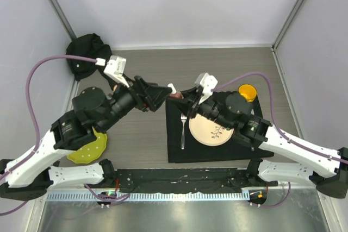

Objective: Paint the nails

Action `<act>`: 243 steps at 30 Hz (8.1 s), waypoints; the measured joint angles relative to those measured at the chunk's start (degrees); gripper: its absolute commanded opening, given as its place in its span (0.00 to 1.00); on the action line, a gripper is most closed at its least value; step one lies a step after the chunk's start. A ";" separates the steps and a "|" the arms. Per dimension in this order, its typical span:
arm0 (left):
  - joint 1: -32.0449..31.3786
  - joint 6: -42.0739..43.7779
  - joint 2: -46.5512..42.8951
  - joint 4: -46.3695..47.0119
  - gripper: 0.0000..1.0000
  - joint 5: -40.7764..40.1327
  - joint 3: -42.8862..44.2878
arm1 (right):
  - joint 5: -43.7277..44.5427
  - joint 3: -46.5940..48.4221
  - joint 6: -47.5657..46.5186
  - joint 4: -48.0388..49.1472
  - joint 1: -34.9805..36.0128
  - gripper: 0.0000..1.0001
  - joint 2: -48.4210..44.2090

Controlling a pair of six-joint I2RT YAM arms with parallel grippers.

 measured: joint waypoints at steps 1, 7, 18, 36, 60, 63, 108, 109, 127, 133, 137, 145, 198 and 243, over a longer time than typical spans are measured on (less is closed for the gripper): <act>0.00 0.57 -1.31 0.35 0.68 0.90 -1.09 | -4.46 0.02 2.01 0.02 -2.60 0.01 -0.39; 0.00 2.45 -8.81 6.21 0.70 6.71 -9.09 | -26.69 0.26 15.91 2.49 -13.99 0.01 -0.57; 0.00 2.47 -5.40 11.47 0.75 14.08 -9.03 | -47.69 0.22 32.11 16.48 -16.59 0.01 2.69; 0.00 4.39 -2.86 13.70 0.31 17.66 -6.73 | -53.29 -0.13 36.74 21.90 -17.25 0.01 4.96; -1.99 -0.83 14.01 -0.72 0.00 -15.26 9.40 | 24.79 11.91 2.56 -9.44 7.30 0.01 6.51; -2.03 -1.11 13.66 -0.52 0.08 -15.32 8.46 | 24.52 10.93 0.35 -9.01 7.32 0.01 6.21; -2.32 8.46 8.61 -23.50 0.64 17.73 16.87 | -44.72 6.80 10.67 -13.25 -10.78 0.01 -0.31; -2.32 8.48 8.50 -23.50 0.63 17.79 16.87 | -44.81 6.80 10.67 -13.25 -10.88 0.01 -0.31; -2.21 8.44 8.72 -23.58 0.46 19.15 16.87 | -45.46 6.80 10.80 -12.83 -11.30 0.01 -0.31; -1.62 8.37 9.70 -24.39 0.34 19.89 16.87 | -45.51 6.80 10.82 -12.74 -11.47 0.01 -0.31; -1.20 8.13 9.99 -24.81 0.17 20.13 17.00 | -45.48 6.80 10.82 -12.44 -11.50 0.01 -0.31; -0.90 5.75 12.48 -27.39 0.00 17.75 20.44 | -41.86 6.51 9.88 -11.82 -11.50 0.01 -0.35; 36.13 -10.40 4.42 -17.31 0.00 4.90 -7.82 | 20.20 -16.72 -2.29 6.27 6.93 0.01 -17.92; 54.23 0.92 37.51 5.01 0.00 21.92 -20.87 | 0.74 -13.55 12.31 7.13 -18.84 0.01 -4.48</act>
